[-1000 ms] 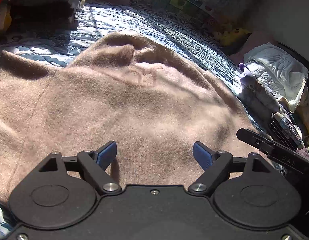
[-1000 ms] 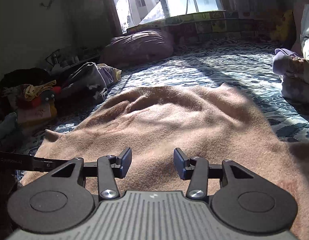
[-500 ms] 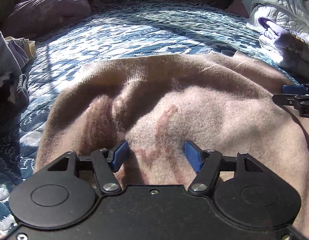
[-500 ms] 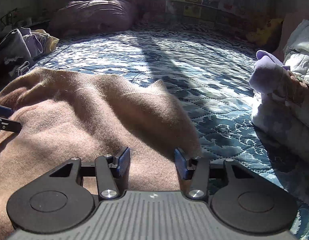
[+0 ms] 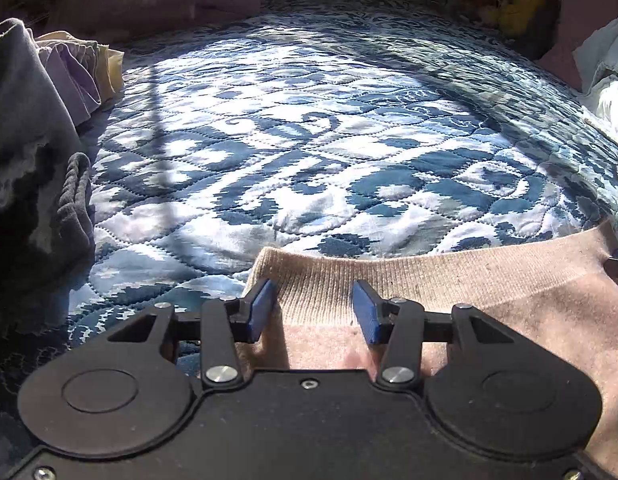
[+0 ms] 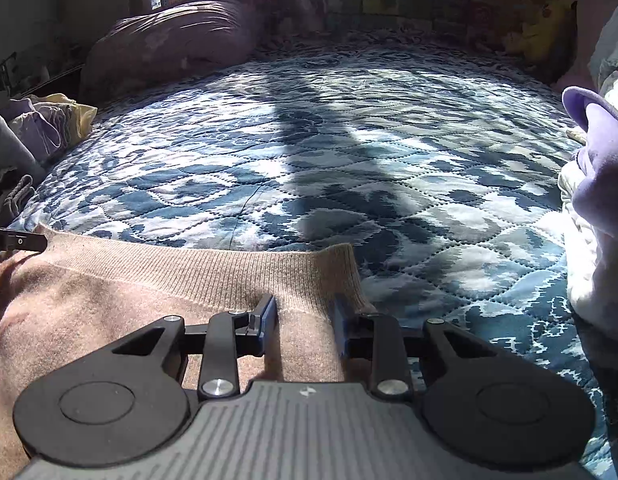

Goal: Fold clothes

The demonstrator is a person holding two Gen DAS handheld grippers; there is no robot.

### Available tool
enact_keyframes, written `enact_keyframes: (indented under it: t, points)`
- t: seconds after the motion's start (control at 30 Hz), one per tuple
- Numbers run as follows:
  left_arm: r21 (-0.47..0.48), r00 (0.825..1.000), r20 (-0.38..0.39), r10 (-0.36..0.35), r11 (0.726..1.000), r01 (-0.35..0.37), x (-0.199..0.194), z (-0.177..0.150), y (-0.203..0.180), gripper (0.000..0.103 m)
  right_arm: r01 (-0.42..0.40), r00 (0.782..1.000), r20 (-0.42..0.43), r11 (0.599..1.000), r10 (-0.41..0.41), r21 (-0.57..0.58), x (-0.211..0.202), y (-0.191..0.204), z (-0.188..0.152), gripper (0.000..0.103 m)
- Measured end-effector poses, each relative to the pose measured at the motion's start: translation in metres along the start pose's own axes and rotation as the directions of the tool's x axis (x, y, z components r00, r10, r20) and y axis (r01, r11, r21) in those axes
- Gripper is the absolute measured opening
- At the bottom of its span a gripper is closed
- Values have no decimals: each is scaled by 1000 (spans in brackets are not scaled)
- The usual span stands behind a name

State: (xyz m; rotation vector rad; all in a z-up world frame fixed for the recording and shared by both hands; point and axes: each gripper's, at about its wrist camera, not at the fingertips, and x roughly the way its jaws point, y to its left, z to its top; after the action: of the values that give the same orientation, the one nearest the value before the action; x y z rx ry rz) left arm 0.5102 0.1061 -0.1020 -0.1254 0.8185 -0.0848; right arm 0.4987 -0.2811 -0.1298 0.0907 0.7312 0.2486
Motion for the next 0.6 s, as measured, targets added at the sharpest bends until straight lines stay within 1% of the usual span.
enact_keyframes:
  t: [0.03,0.07,0.1,0.13,0.17,0.2,0.23,0.27,0.3,0.33,0.37,0.4,0.43,0.47,0.5,0.53,0.57,0.6]
  points:
    - [3,1000,22,-20,1000,20,-8,2,1,30,-17,1000,7,998,16,58,-3,-10,0,24]
    - [35,998,55,-38,999,36,-17,3,-3,29,-6,1000,23,998,5,60,-8,-12,0,20]
    - [68,995,87,-57,996,52,-27,4,-7,30,-17,998,69,999,14,34,-16,-9,0,20]
    - [96,989,98,-114,990,104,-33,2,-11,30,-47,992,116,999,46,7,-22,-6,-2,20]
    - [126,984,88,-156,981,144,-33,-2,-15,35,-31,994,103,999,33,-22,-17,-5,-3,25]
    - [166,993,52,-108,981,98,-24,-7,-20,45,27,998,55,998,-23,-59,-7,-3,-5,24]
    - [214,1000,17,15,977,-18,-10,-13,-22,45,55,998,41,995,-52,-83,1,-4,-7,24]
    - [225,999,26,47,973,-52,-6,-17,-20,47,62,997,43,995,-59,-75,2,-6,-7,23]
    - [176,999,31,25,984,-30,-11,-15,-14,44,104,994,33,993,-102,-58,0,-6,-1,25]
    - [139,998,52,29,990,-36,-23,-14,-9,39,149,989,31,987,-147,-53,-6,-5,3,30]
    - [114,996,82,46,992,-55,-37,-12,-4,35,150,988,47,987,-148,-49,-16,-4,5,30]
    - [101,991,120,59,992,-72,-52,-13,-1,34,131,989,73,990,-128,-42,-27,-3,5,30]
    - [81,988,146,39,995,-52,-67,-16,4,34,107,990,98,993,-101,-57,-41,3,4,30]
    - [64,988,155,-7,998,-3,-77,-21,7,34,85,991,113,992,-74,-89,-51,11,2,30]
    - [71,987,153,-54,997,44,-85,-26,7,34,58,992,118,990,-43,-129,-59,22,-2,30]
    - [108,986,142,-89,991,74,-89,-34,2,34,0,993,113,985,20,-174,-65,35,-9,29]
    - [157,988,116,-98,984,79,-86,-42,-5,35,-49,993,92,978,69,-205,-66,46,-15,27]
    - [190,994,75,-79,980,64,-78,-48,-10,36,-31,998,46,966,44,-257,-57,55,-24,27]
